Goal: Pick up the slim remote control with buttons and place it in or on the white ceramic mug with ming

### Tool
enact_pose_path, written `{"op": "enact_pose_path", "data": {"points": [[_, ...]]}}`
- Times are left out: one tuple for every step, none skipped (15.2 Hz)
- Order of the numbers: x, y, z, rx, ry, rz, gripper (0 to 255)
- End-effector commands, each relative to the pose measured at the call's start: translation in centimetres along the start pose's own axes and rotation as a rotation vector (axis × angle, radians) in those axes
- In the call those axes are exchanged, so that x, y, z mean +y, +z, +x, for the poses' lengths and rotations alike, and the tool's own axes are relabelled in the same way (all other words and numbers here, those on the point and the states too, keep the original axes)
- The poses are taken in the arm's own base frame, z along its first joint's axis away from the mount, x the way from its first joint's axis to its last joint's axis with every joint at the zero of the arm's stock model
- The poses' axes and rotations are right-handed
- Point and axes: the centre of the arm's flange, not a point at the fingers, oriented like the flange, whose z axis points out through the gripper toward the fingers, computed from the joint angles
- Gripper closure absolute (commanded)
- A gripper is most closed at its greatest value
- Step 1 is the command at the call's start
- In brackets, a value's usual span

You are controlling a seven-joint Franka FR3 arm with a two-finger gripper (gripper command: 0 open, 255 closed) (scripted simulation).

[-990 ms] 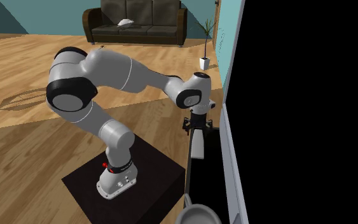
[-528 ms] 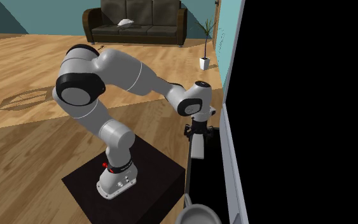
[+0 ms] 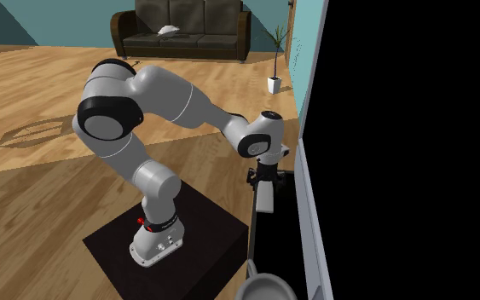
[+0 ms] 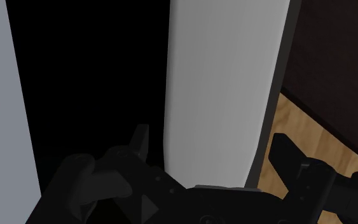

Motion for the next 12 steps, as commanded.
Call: {"op": "enact_pose_path", "data": {"points": [[0.0,0.0,0.0,0.0,0.0,0.0,255],[0.0,0.0,0.0,0.0,0.0,0.0,255],[0.0,0.0,0.0,0.0,0.0,0.0,255],[0.0,0.0,0.0,0.0,0.0,0.0,255],[0.0,0.0,0.0,0.0,0.0,0.0,255],[0.0,0.0,0.0,0.0,0.0,0.0,255],[0.0,0.0,0.0,0.0,0.0,0.0,255],[0.0,0.0,0.0,0.0,0.0,0.0,255],[0.0,0.0,0.0,0.0,0.0,0.0,255],[0.0,0.0,0.0,0.0,0.0,0.0,255],[0.0,-0.5,0.0,0.0,0.0,0.0,255],[0.0,-1.0,0.0,0.0,0.0,0.0,255]]}}
